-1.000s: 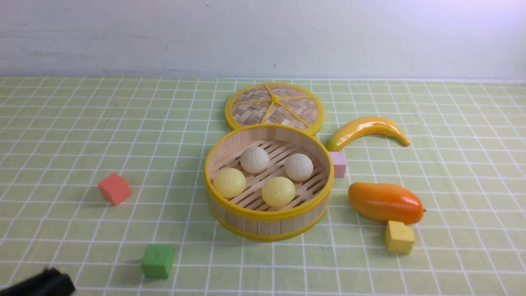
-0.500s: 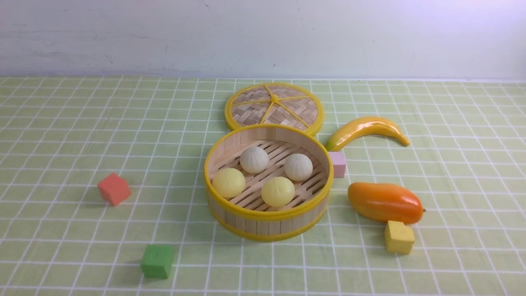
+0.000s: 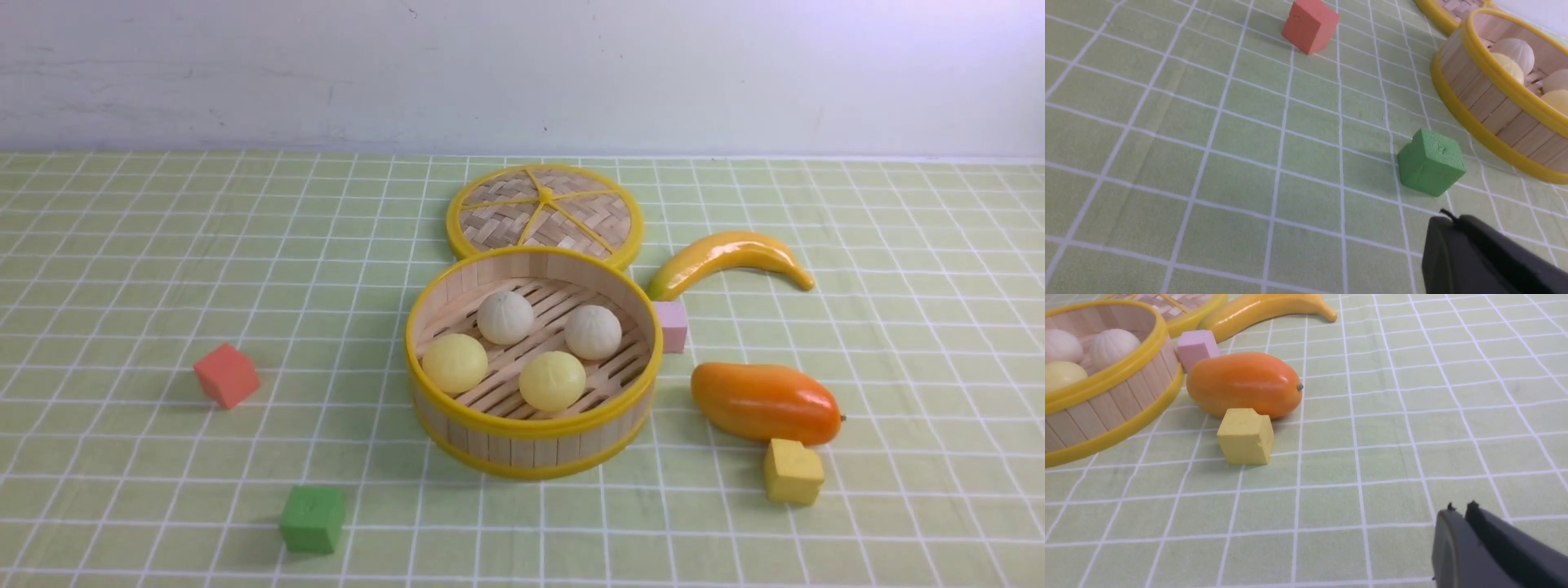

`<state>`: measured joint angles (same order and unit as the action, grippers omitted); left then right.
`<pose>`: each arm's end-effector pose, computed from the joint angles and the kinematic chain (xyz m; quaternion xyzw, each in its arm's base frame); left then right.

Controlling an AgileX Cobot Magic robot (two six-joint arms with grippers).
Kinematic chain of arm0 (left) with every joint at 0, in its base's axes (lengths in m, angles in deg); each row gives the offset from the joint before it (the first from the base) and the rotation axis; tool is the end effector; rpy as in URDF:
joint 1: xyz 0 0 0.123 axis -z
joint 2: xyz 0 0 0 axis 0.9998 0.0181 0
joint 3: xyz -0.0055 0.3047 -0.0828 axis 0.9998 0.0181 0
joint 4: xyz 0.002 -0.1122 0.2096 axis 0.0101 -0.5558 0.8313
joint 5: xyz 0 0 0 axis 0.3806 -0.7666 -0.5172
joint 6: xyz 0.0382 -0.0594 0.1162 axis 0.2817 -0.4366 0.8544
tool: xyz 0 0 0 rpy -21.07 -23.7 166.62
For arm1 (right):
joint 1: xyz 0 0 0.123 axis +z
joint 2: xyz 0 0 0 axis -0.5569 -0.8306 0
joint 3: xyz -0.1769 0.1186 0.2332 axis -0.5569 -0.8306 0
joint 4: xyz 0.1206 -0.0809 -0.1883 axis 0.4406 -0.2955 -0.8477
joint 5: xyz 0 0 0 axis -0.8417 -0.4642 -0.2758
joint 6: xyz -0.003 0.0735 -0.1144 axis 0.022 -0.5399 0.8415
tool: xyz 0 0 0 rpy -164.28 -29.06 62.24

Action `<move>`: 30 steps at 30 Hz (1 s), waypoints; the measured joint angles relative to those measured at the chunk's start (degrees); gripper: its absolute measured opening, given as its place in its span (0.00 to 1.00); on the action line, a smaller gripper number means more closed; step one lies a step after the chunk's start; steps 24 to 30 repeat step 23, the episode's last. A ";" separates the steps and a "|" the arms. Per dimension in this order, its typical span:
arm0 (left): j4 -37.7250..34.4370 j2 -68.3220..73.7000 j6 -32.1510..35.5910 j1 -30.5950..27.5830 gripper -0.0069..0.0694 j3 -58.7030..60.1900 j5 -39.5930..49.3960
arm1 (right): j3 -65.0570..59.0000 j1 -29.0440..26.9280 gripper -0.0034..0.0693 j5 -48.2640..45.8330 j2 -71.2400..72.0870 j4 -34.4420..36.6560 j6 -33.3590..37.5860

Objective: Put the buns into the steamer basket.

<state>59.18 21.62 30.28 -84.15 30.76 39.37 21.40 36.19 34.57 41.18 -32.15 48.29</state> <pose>0.0488 -0.0125 0.1550 -0.1139 0.8015 -0.1677 0.5625 0.0496 0.0013 0.1587 0.0389 0.8073 0.0490 0.5868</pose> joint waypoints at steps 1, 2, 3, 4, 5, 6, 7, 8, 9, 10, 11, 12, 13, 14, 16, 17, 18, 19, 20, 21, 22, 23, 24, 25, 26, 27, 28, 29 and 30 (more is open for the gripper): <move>0.00 0.00 0.00 0.00 0.07 0.00 0.00 | 0.00 0.00 0.10 0.00 0.00 0.00 0.00; 0.00 0.00 0.00 0.00 0.07 0.00 0.00 | 0.00 0.00 0.10 0.00 0.00 0.00 0.00; 0.00 0.00 0.00 0.00 0.07 0.00 0.00 | 0.00 0.00 0.10 0.00 0.00 0.00 0.00; 0.00 0.00 0.00 0.00 0.07 0.00 0.00 | 0.00 0.00 0.10 0.00 0.00 0.00 0.00; 0.00 0.00 0.00 0.00 0.07 0.00 -0.05 | 0.00 0.00 0.10 0.00 0.00 0.00 0.00; 0.00 0.00 0.00 0.00 0.07 0.00 -0.05 | 0.00 0.00 0.10 0.00 0.00 0.00 0.00; 0.00 0.00 0.00 0.00 0.07 0.00 -0.05 | 0.00 0.00 0.11 0.00 0.00 0.00 0.00; 0.00 0.00 0.00 0.00 0.07 0.00 -0.05 | 0.00 0.00 0.11 0.00 0.00 0.00 0.00; 0.00 0.00 0.00 0.00 0.07 0.00 -0.05 | 0.00 0.00 0.11 0.00 0.00 -0.05 0.00; 0.00 0.00 0.00 0.00 0.07 0.00 -0.05 | 0.00 0.00 0.11 0.00 0.00 -0.05 0.00; 0.00 0.00 0.00 0.00 0.07 0.00 -0.05 | 0.00 0.00 0.12 0.00 0.00 -0.05 0.00; 0.00 0.00 0.00 0.00 0.07 0.00 -0.05 | 0.00 0.00 0.12 0.00 0.00 -0.05 0.00; 0.00 0.00 0.00 0.00 0.07 0.00 -0.05 | 0.00 0.00 0.12 0.00 0.00 -0.05 0.00; -0.05 0.00 0.00 0.00 0.07 0.00 -0.05 | 0.00 0.00 0.12 0.00 0.00 -0.05 0.00; -0.05 0.00 0.00 0.00 0.07 0.00 -0.05 | 0.00 0.00 0.12 0.00 0.00 -0.14 0.00; -0.05 0.00 0.00 0.00 0.07 0.00 -0.05 | 0.00 0.00 0.12 0.00 0.00 -0.14 0.00; -0.05 0.00 0.00 0.00 0.07 0.00 -0.05 | 0.00 0.00 0.12 0.00 0.00 -0.14 0.00; -0.05 0.00 0.00 0.00 0.07 0.00 -0.05 | 0.00 0.00 0.12 0.00 0.00 -0.14 0.00; -0.05 0.00 0.00 0.00 0.07 0.00 -0.05 | 0.00 0.00 0.12 0.00 0.00 -0.14 0.00; -0.05 0.00 0.00 0.00 0.07 0.00 -0.05 | 0.00 0.00 0.12 0.00 0.00 -0.14 0.00; -0.05 0.00 0.00 0.00 0.07 0.00 -0.05 | 0.00 0.00 0.13 0.00 0.00 -0.14 0.00; -0.05 0.00 0.00 0.00 0.07 0.00 -0.05 | 0.00 0.00 0.13 0.00 0.00 -0.14 0.00; -0.05 0.00 0.00 0.00 0.07 0.00 -0.05 | 0.00 0.00 0.13 0.00 0.00 -0.14 0.00; -0.05 0.00 0.00 0.00 0.07 0.00 -0.05 | 0.00 0.00 0.13 0.00 0.00 -0.14 0.00; -0.05 0.00 0.00 0.00 0.07 0.00 -0.05 | 0.00 0.00 0.13 0.00 0.00 -0.14 0.00; -0.05 0.00 0.00 0.00 0.07 0.00 -0.05 | 0.00 0.00 0.13 0.00 0.00 -0.14 0.00; -0.05 0.00 0.00 0.00 0.07 0.00 -0.05 | 0.00 0.00 0.13 0.00 0.00 -0.14 0.00; -0.05 0.00 0.00 0.00 0.07 0.00 -0.05 | 0.00 0.00 0.13 0.00 0.00 -0.14 0.00; -0.05 0.00 0.00 0.00 0.07 0.00 -0.05 | 0.00 0.00 0.13 0.00 0.00 -0.14 0.00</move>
